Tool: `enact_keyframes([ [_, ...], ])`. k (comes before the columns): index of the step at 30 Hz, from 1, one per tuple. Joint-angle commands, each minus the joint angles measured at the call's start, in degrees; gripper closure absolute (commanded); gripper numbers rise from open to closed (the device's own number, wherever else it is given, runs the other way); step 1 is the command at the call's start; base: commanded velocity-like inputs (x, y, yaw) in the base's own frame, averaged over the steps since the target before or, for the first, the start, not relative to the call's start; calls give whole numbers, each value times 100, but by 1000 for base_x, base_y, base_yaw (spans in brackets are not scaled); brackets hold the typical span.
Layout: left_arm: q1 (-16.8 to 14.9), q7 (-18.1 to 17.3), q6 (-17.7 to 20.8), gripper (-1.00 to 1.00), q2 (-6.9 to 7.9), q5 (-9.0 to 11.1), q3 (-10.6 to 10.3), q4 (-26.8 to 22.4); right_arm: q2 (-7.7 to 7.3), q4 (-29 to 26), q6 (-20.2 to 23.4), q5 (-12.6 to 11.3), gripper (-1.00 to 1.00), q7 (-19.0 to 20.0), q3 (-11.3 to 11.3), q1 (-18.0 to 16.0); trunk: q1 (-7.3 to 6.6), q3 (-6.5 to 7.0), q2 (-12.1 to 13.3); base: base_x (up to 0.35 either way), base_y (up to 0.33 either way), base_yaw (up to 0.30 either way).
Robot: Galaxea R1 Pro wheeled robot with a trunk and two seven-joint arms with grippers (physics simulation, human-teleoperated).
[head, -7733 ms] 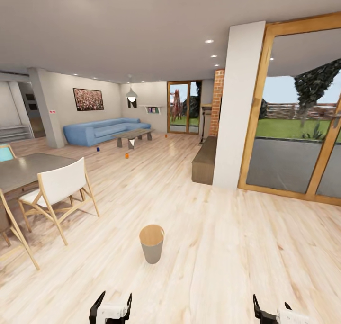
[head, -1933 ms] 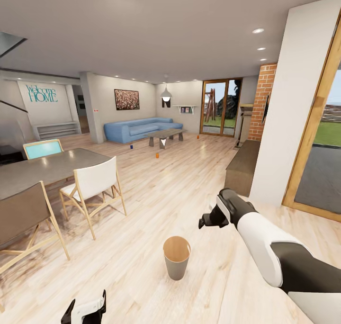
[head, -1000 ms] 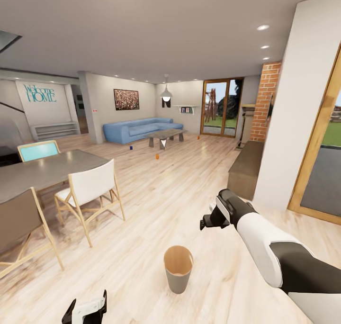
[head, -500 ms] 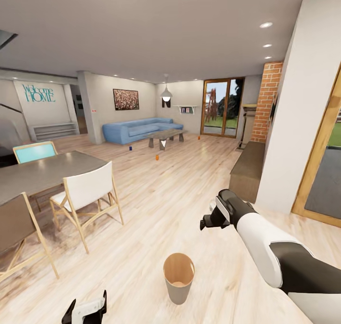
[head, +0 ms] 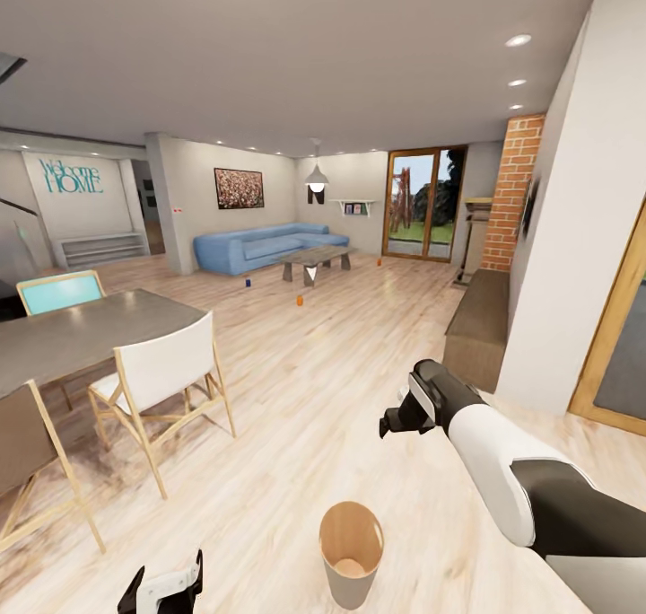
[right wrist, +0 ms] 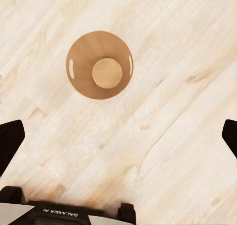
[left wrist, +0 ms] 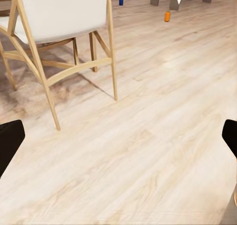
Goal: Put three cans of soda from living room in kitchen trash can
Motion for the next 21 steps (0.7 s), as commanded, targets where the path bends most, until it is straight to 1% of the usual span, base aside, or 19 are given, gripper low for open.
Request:
enact_keyframes([
  [1, 0, 3, 0, -100, 0, 0, 0, 0, 0, 0, 0, 0, -100, 0, 0, 2, 0, 0, 0, 289, 131, 0],
  [5, 8, 10, 0, -100, 0, 11, 6, 0, 0, 0, 0, 1, -100, 0, 0, 3, 0, 0, 0, 212, 88, 0],
  [14, 17, -1, -2, -100, 0, 15, -3, 0, -5, -40, 0, 17, -100, -7, 7, 12, 0, 0, 0, 80, 20, 0],
  [21, 18, -2, -1, -100, 0, 10, -8, -1, -6, -46, 0, 18, -100, -9, 5, 13, 0, 0, 0, 250, 2, 0],
])
